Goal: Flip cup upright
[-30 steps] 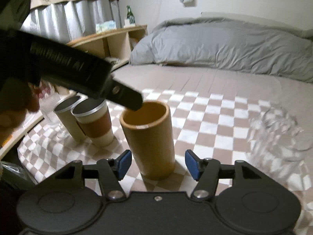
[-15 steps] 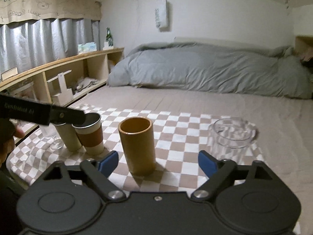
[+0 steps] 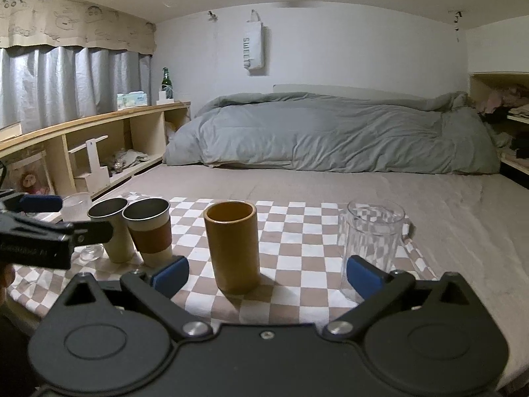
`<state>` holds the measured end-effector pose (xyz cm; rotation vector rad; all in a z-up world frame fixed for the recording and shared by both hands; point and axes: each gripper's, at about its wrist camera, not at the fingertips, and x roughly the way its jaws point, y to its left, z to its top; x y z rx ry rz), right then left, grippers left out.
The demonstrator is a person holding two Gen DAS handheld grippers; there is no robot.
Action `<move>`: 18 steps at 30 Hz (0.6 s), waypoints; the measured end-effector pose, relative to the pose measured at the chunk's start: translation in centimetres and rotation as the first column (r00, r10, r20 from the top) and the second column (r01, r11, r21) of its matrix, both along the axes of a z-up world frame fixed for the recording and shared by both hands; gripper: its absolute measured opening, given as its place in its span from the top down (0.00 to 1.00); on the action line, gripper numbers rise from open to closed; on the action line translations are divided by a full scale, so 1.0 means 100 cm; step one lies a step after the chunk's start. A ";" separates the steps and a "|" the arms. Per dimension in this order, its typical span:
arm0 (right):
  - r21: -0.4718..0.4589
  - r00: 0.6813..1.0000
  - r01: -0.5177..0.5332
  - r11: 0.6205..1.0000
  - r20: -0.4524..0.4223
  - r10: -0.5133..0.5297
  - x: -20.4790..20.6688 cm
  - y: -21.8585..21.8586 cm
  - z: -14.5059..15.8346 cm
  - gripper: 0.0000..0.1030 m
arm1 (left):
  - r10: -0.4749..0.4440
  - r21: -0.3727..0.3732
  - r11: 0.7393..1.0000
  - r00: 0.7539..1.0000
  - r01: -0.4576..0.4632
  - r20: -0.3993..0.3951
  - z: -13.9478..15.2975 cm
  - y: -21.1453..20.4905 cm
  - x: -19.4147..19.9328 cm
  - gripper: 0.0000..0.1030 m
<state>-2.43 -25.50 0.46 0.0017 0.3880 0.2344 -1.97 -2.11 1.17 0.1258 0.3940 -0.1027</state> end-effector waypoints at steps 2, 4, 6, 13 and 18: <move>-0.002 1.000 0.003 1.000 -0.003 -0.003 -0.001 0.001 -0.002 0.00 | 0.004 -0.006 1.000 1.000 -0.004 -0.008 -0.004 0.002 -0.002 0.00; -0.004 1.000 0.020 1.000 -0.001 -0.020 -0.002 0.002 -0.004 0.00 | 0.005 -0.014 1.000 1.000 -0.006 -0.019 -0.007 0.006 -0.002 0.00; -0.016 0.999 0.035 0.999 0.000 -0.035 -0.003 0.004 -0.006 0.00 | 0.013 -0.019 1.000 1.000 -0.014 -0.022 -0.009 0.008 -0.004 0.00; -0.027 0.999 0.038 0.999 0.001 -0.038 -0.005 0.007 -0.010 0.00 | 0.031 -0.027 0.999 0.999 -0.032 -0.025 -0.014 0.013 -0.007 0.00; -0.023 0.999 0.036 0.999 0.001 -0.036 -0.005 0.008 -0.010 0.00 | 0.031 -0.025 0.999 0.999 -0.032 -0.036 -0.017 0.014 -0.007 0.00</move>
